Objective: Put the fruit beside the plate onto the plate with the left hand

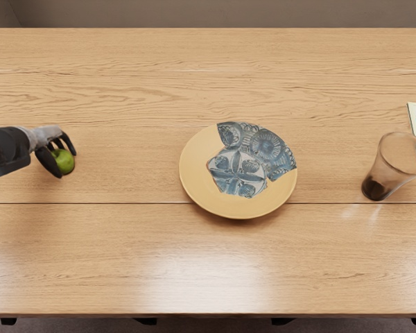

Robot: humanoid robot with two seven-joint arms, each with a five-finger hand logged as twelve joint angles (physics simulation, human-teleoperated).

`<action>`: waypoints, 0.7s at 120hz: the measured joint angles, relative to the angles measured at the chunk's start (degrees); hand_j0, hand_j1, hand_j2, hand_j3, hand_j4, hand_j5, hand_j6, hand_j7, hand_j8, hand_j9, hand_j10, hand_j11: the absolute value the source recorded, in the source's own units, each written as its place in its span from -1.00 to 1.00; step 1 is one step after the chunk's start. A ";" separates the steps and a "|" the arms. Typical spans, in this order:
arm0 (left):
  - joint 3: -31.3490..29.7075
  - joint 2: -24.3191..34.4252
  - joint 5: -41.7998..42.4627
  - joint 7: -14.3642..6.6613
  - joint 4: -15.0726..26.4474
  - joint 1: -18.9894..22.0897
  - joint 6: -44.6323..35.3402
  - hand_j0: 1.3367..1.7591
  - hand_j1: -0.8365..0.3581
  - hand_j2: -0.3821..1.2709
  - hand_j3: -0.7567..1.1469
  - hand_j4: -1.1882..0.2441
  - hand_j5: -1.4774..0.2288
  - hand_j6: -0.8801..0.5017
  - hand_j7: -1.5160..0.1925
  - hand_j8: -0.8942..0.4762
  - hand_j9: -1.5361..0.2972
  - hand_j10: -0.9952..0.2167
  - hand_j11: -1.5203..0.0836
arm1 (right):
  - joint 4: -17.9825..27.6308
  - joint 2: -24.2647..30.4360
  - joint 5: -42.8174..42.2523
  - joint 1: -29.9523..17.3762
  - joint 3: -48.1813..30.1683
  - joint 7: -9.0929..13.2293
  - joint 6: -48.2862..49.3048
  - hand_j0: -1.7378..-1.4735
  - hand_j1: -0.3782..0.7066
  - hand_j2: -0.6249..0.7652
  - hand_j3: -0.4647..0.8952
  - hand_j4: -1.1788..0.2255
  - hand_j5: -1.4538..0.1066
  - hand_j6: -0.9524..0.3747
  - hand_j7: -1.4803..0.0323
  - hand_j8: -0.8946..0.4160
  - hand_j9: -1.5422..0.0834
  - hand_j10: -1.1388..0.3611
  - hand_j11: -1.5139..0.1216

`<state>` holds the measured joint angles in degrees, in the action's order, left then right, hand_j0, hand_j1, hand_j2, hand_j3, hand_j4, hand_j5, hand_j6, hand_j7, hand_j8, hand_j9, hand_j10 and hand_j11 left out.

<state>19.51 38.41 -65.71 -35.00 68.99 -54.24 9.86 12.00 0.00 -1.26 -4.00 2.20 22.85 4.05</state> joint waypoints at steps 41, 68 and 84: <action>0.50 7.46 6.72 0.01 4.77 -2.46 2.55 0.48 -0.30 -0.08 -0.20 0.01 -0.52 -0.07 -0.44 -0.13 -0.48 -0.64 -0.42 | 0.13 0.00 -0.05 0.05 0.00 0.00 0.05 -0.40 -0.95 -0.10 -0.32 0.68 0.86 0.44 0.96 0.37 0.90 0.52 0.85; 1.57 11.81 14.50 0.03 12.85 -8.19 5.93 0.47 -0.19 -0.22 -0.20 -0.01 -0.59 -0.10 -0.54 -0.13 -0.56 -0.73 -0.52 | 0.45 0.00 -0.06 0.40 0.00 0.00 0.08 -0.40 -0.95 -0.10 -0.32 0.68 0.86 0.44 0.96 0.37 0.90 0.52 0.85; 2.11 10.14 18.29 0.05 15.85 -11.17 8.19 0.47 -0.16 -0.22 -0.20 0.01 -0.62 -0.08 -0.58 -0.14 -0.58 -0.75 -0.55 | 0.52 0.00 -0.06 0.46 -0.02 0.00 0.08 -0.40 -0.95 -0.10 -0.32 0.68 0.86 0.44 0.96 0.37 0.90 0.52 0.85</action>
<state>21.61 48.54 -47.42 -34.95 84.84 -65.41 18.05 12.52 0.00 -1.32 -3.54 2.18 22.85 4.13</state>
